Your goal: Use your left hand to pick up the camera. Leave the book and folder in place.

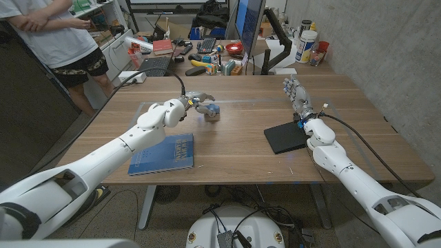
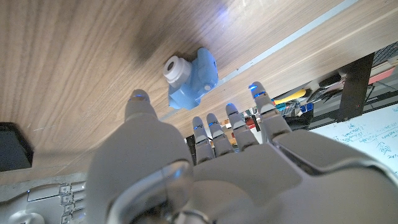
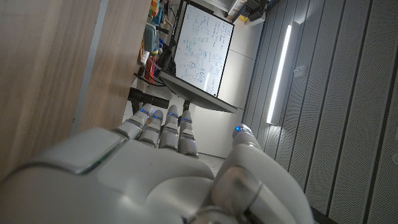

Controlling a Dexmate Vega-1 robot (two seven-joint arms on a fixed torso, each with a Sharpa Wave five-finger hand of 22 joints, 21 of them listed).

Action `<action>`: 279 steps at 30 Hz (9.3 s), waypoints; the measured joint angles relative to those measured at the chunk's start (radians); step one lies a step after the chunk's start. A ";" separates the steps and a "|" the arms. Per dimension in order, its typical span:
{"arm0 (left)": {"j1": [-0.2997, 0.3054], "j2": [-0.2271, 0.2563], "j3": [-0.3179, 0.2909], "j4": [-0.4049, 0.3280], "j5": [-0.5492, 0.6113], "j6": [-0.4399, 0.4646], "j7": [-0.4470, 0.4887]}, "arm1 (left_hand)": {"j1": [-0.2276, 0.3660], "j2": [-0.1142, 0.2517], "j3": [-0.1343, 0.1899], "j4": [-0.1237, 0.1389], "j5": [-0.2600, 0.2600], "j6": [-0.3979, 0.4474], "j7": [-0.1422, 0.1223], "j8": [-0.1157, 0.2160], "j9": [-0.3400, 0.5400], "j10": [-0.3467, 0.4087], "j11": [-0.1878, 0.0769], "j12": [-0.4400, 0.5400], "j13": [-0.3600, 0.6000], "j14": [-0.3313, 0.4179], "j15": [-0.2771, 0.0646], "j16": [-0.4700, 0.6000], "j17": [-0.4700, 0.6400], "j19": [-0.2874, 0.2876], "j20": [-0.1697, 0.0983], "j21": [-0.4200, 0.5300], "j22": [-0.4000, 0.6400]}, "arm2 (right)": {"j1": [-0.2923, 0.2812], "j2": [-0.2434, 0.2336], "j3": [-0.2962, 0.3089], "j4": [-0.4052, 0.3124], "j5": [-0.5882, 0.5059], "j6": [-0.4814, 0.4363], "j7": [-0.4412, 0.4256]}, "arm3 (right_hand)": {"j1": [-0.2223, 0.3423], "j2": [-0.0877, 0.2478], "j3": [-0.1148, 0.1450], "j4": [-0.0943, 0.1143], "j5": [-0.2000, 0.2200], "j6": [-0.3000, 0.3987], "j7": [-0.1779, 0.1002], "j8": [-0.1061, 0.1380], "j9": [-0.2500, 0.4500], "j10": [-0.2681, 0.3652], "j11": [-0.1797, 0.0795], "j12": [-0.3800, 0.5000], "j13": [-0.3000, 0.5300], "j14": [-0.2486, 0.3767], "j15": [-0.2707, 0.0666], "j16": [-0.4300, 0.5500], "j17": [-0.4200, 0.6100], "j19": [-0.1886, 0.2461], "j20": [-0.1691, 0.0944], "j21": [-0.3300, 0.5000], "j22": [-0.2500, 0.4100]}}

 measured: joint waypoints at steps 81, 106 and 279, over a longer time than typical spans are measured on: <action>-0.056 -0.040 0.062 0.133 -0.054 -0.061 0.085 | 0.191 0.043 0.042 -0.056 -0.008 0.109 -0.027 0.021 0.005 0.092 -0.019 0.015 0.014 0.099 -0.001 0.014 0.005 0.197 -0.011 0.018 -0.002 | 0.037 0.028 -0.001 0.090 0.008 0.025 0.032 | 0.000 0.000 -0.004 -0.004 0.004 -0.004 -0.004 0.000 0.000 0.000 0.000 0.000 0.000 0.000 0.000 0.000 0.000 -0.004 0.004 0.000 0.000; -0.050 -0.056 0.056 0.183 -0.082 -0.098 0.163 | 0.281 0.068 0.067 -0.058 -0.060 0.190 -0.022 0.044 0.005 0.161 -0.017 0.028 0.023 0.162 -0.002 0.030 0.014 0.312 -0.006 0.026 -0.009 | 0.072 0.052 -0.010 0.161 0.009 0.039 0.061 | 0.000 0.000 -0.004 -0.004 0.004 -0.004 -0.004 0.000 0.000 -0.004 -0.004 0.000 0.000 0.000 0.000 0.000 0.000 -0.004 0.004 0.000 0.000; 0.063 0.004 -0.157 -0.101 -0.103 -0.077 0.307 | 0.505 0.119 0.210 -0.074 -0.248 0.499 0.048 0.150 0.012 0.479 -0.003 0.045 0.112 0.462 -0.009 0.056 0.067 0.571 -0.129 -0.068 -0.010 | 0.059 0.041 -0.019 0.096 -0.009 0.028 0.043 | -0.016 0.008 -0.016 -0.011 0.008 -0.007 -0.007 0.000 0.000 -0.004 -0.004 0.000 0.000 0.004 -0.004 0.000 0.000 -0.004 0.004 0.000 0.000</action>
